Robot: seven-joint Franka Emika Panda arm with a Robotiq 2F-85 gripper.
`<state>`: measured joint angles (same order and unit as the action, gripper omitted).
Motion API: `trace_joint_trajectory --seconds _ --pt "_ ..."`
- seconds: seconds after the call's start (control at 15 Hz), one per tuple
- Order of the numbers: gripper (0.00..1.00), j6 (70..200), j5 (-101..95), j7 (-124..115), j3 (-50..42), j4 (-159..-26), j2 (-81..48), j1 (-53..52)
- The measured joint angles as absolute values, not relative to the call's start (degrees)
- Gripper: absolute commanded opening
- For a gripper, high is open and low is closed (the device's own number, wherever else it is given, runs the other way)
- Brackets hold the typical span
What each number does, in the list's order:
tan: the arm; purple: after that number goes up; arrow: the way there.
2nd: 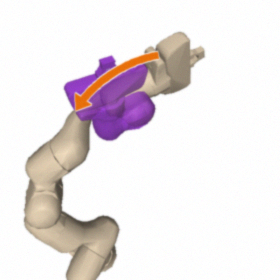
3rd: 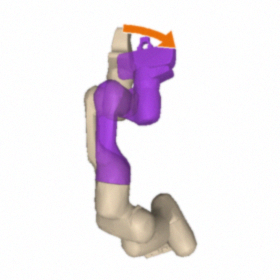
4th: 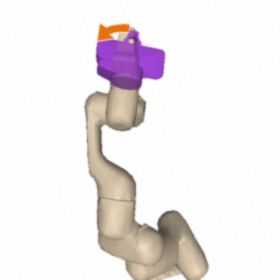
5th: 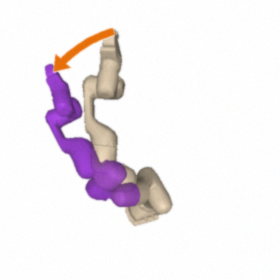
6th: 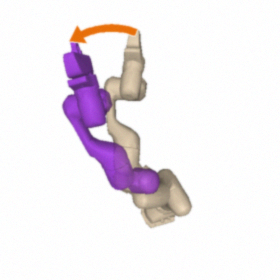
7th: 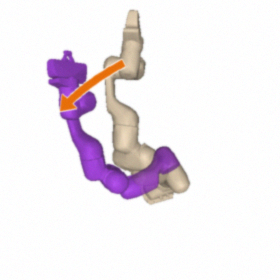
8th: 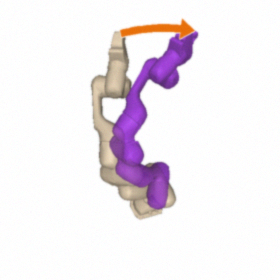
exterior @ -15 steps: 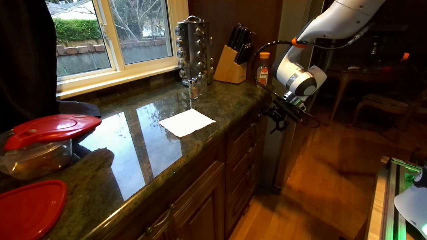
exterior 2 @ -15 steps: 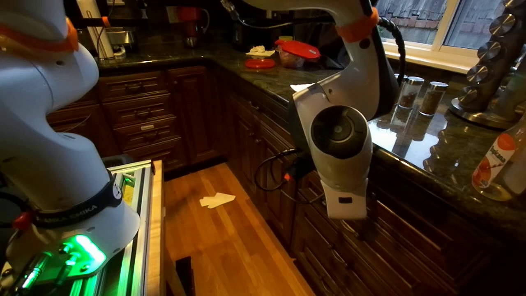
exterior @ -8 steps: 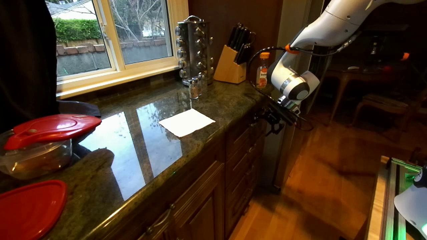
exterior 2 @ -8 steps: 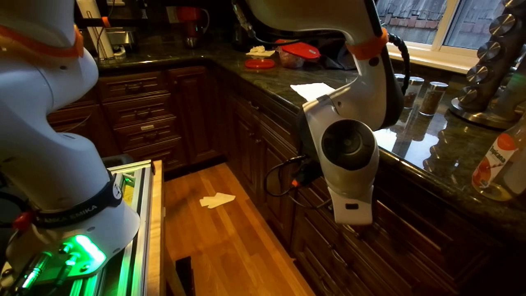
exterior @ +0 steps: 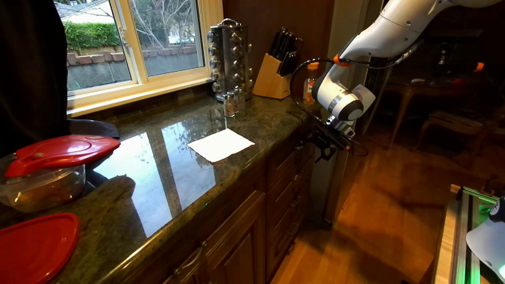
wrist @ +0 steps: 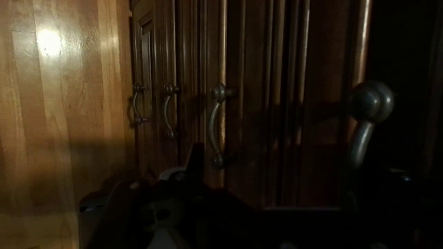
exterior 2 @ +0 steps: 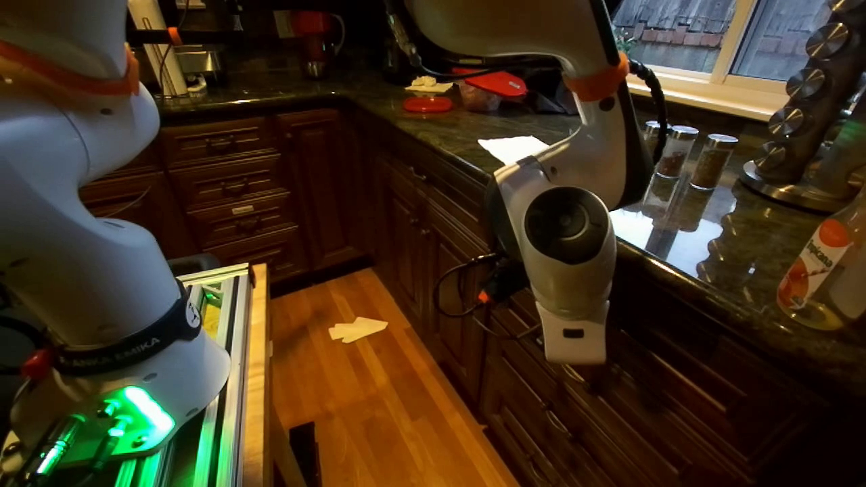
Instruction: Open the top right drawer
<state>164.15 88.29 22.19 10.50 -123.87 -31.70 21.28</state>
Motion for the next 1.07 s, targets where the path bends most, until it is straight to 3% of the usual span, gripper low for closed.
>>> trace_joint_trajectory --seconds 1.07 --pt "1.00 159.52 82.65 16.47 6.14 -144.16 -18.08 23.97"
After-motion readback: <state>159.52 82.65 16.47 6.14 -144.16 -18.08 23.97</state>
